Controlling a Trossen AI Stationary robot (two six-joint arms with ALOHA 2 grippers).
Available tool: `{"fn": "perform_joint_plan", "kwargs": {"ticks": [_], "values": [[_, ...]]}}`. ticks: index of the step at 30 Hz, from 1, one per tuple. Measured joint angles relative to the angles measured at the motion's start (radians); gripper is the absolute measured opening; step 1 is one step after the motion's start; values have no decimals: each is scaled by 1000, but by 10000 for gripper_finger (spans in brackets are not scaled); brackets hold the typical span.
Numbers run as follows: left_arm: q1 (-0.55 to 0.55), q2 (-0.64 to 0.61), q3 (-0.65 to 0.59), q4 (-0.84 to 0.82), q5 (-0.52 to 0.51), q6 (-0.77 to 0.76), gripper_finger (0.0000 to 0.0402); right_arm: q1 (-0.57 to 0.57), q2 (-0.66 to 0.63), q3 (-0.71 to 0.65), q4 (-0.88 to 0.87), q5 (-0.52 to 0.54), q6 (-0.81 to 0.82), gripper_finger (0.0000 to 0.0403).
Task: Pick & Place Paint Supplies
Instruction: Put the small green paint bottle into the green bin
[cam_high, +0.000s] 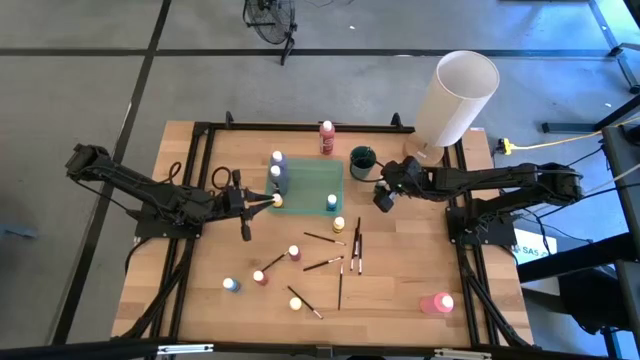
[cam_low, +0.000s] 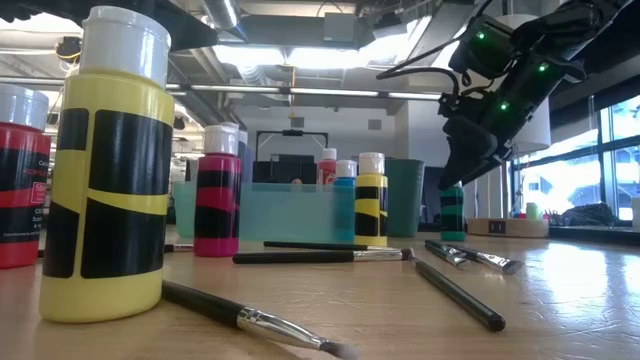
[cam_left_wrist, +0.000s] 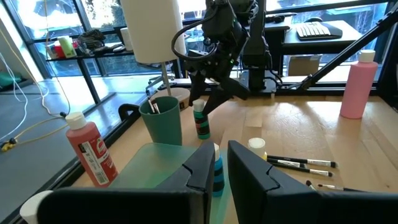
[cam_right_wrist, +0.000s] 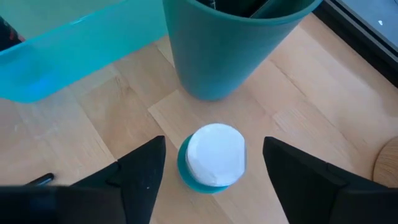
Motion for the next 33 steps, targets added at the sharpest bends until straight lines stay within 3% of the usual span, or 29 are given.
{"fn": "perform_joint_plan", "kwargs": {"ticks": [15,33], "values": [[0,0,0,-3,0,0,37,0,-1,2,-11,0,12,131],[0,0,0,-34,0,-12,33,0,-1,2,-15,-13,19,122]]}}
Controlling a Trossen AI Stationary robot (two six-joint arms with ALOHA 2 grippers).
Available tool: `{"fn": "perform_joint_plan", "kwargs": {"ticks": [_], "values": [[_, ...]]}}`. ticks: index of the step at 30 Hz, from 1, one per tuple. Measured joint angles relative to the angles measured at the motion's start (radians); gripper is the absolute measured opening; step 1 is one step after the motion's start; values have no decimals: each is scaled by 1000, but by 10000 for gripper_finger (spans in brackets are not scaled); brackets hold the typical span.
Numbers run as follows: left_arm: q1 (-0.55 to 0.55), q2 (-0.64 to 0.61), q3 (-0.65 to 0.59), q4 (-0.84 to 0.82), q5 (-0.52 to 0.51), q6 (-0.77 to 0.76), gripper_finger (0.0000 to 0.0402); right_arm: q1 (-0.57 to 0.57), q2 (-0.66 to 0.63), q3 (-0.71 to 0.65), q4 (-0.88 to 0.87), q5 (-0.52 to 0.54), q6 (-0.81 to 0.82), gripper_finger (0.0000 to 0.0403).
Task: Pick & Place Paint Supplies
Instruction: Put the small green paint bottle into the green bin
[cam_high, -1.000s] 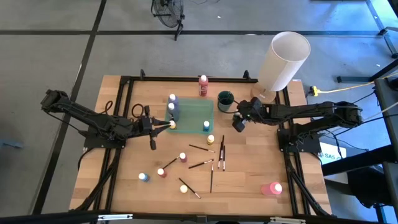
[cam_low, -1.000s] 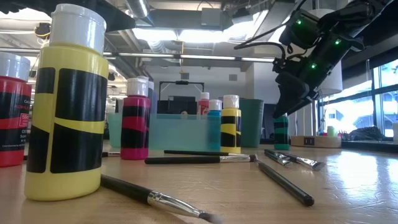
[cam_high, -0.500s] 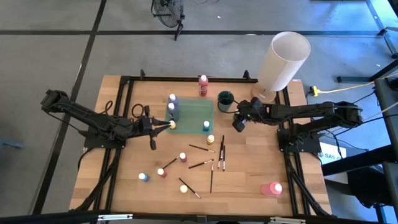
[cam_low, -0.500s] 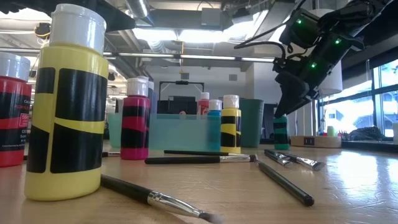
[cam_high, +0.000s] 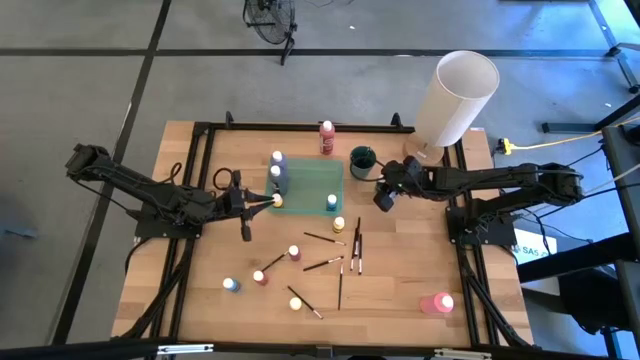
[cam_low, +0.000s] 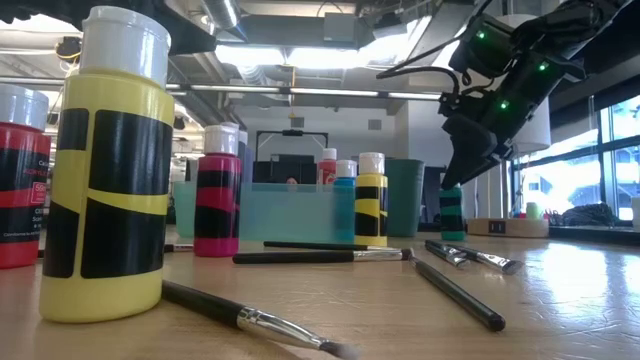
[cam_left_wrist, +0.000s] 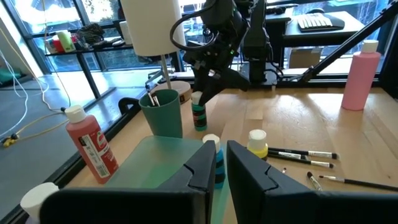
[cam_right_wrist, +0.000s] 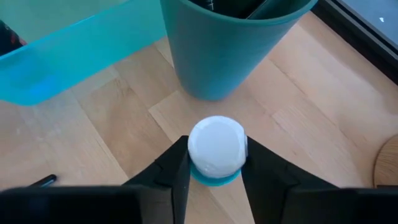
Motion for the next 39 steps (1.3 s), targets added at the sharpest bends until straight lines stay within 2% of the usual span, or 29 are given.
{"fn": "perform_joint_plan", "kwargs": {"ticks": [25,32,39], "values": [[0,0,0,9,19,-15,31,12,0,-1,22,-45,16,121],[0,0,0,9,18,-15,31,21,1,21,2,-93,8,121],[0,0,0,9,17,-15,33,46,1,44,-3,-87,8,121]]}}
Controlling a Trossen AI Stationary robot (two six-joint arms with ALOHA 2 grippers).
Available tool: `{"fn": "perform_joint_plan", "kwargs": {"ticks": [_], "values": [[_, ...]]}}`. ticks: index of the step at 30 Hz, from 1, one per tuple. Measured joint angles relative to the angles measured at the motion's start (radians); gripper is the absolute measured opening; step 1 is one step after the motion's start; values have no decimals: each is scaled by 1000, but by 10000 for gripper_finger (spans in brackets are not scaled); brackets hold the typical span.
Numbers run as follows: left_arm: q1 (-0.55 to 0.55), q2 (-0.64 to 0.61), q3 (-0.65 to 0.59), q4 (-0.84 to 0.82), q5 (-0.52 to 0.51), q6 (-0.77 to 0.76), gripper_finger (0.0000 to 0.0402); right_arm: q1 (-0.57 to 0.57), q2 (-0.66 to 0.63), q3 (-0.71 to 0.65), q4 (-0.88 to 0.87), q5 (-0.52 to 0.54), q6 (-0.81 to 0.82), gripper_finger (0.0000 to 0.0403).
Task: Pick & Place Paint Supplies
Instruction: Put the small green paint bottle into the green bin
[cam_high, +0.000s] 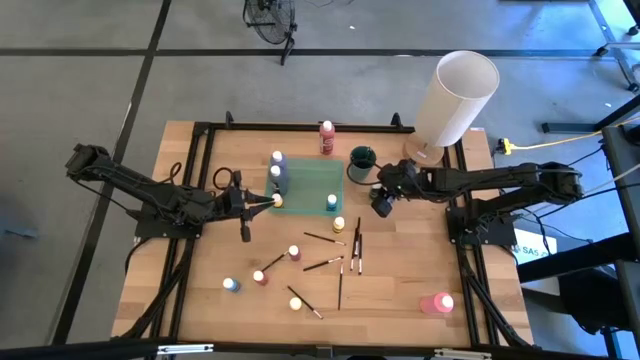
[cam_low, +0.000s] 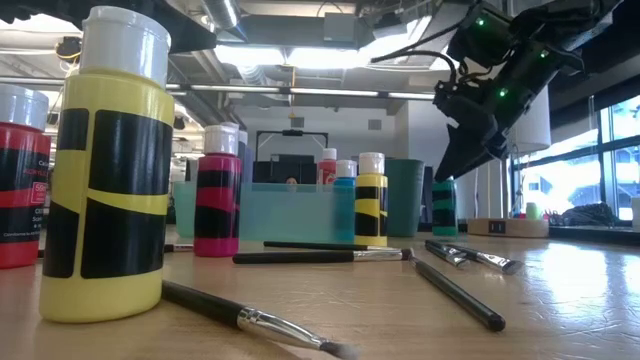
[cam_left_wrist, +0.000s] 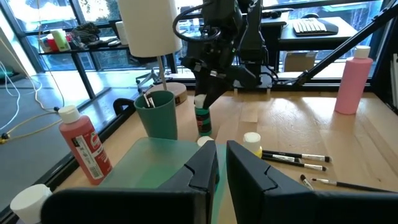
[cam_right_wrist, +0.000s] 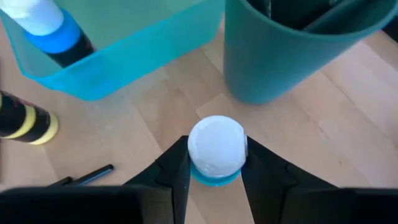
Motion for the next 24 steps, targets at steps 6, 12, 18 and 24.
{"fn": "perform_joint_plan", "kwargs": {"ticks": [6,12,18,24], "values": [[0,0,0,0,0,0,29,25,0,18,-8,3,0,121],[0,0,0,0,0,0,28,44,0,19,-9,4,11,121],[0,0,0,0,0,0,27,53,-1,19,-8,-5,15,121],[0,0,0,0,0,0,27,55,-1,19,-4,-6,18,121]]}}
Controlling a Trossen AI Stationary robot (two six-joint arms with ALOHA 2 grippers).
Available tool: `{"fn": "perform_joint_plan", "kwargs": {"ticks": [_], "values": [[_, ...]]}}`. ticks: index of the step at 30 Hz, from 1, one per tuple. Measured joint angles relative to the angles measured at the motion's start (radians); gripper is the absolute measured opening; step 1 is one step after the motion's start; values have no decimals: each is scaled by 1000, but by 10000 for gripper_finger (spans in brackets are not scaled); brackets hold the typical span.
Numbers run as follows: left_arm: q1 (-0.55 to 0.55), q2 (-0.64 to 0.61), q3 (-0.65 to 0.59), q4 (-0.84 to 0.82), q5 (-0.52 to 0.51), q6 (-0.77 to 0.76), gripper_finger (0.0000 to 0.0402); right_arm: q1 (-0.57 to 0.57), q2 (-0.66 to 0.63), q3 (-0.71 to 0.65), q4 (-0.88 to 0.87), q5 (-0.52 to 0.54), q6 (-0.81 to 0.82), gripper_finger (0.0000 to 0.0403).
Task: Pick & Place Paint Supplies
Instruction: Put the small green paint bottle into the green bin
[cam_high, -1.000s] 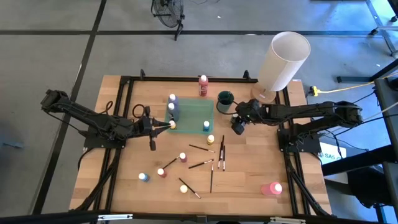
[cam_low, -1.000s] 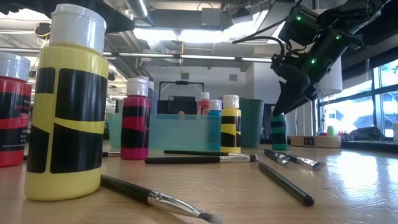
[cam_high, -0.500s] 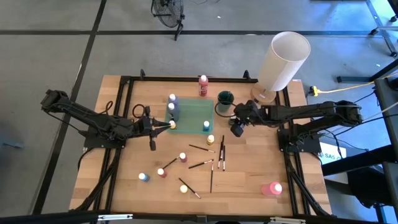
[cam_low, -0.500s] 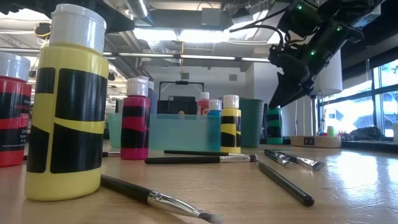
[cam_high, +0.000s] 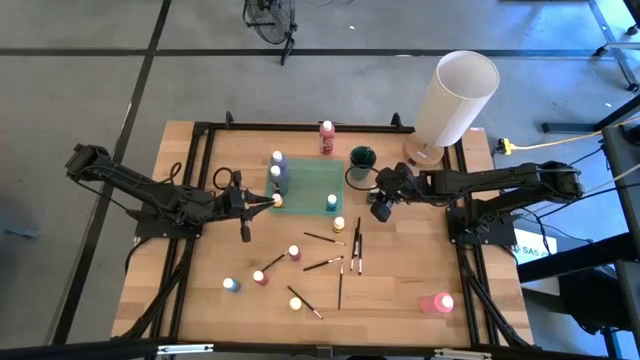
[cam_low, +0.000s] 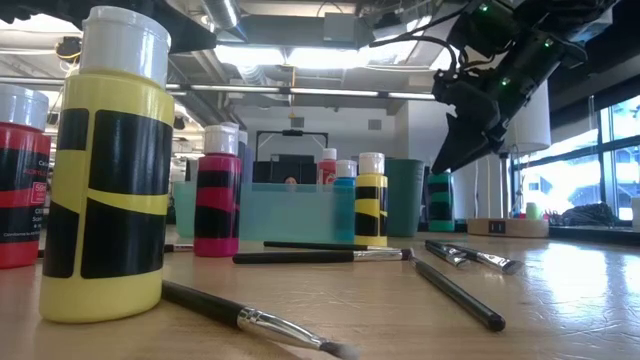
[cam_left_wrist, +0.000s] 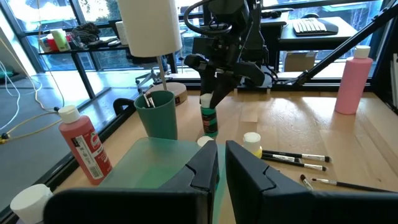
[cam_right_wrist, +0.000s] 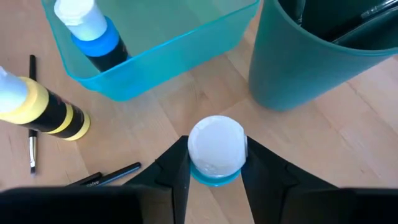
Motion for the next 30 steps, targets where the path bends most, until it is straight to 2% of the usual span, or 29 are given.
{"fn": "perform_joint_plan", "kwargs": {"ticks": [12,18,27,30], "values": [[0,0,0,0,0,0,42,0,-1,2,-3,-3,5,121],[0,0,0,0,0,0,58,5,-6,60,-87,-2,15,121],[0,0,0,0,0,0,89,73,-6,116,-122,-2,19,121],[0,0,0,0,0,0,99,91,-6,148,-182,-2,23,121]]}}
